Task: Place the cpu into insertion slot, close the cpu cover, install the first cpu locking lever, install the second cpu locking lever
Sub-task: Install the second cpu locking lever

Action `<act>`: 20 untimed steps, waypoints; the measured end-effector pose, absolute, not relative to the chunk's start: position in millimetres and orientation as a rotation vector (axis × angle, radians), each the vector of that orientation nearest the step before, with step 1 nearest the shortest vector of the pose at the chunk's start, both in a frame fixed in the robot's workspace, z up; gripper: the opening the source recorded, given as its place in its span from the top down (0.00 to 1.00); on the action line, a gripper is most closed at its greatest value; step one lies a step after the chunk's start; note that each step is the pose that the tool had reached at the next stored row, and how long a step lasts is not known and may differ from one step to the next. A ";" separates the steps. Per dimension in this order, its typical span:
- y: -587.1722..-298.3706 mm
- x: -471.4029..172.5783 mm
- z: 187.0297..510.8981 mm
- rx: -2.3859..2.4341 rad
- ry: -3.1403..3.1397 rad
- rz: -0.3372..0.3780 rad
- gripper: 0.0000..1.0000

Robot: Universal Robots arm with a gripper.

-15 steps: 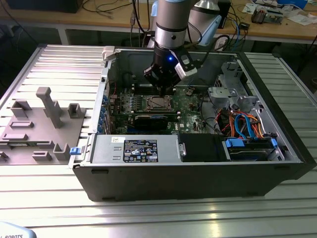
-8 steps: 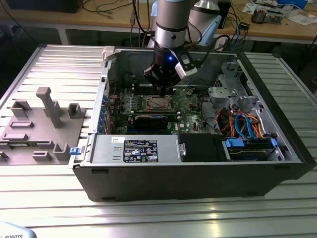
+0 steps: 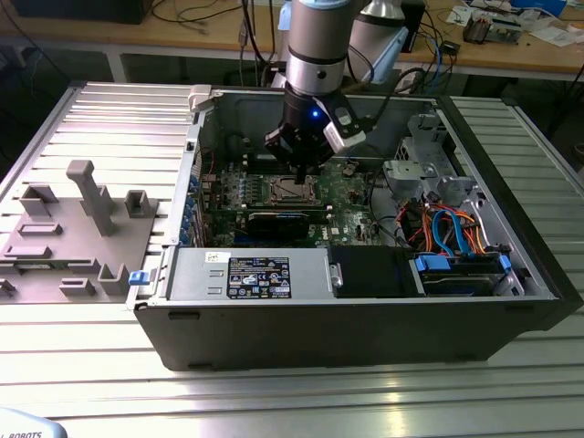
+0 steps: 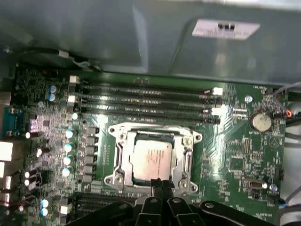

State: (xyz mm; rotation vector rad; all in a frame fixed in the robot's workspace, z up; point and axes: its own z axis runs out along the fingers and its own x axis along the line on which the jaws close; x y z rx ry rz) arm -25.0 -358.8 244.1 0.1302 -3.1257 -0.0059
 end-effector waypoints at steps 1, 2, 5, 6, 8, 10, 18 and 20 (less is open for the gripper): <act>-363.1 -25.0 244.1 0.130 -3.126 -0.006 0.89; -366.7 -25.0 244.1 0.130 -3.126 -0.006 0.89; -379.0 -25.2 244.1 0.130 -3.126 -0.018 0.89; -384.0 -27.2 244.0 0.130 -3.126 -0.042 0.89; -387.6 -33.7 243.6 0.131 -3.127 -0.089 0.89; -391.0 -40.8 243.2 0.131 -3.127 -0.112 0.89; -394.3 -62.5 232.8 0.131 -3.127 -0.130 0.89; -394.3 -66.9 227.3 0.131 -3.127 -0.134 0.89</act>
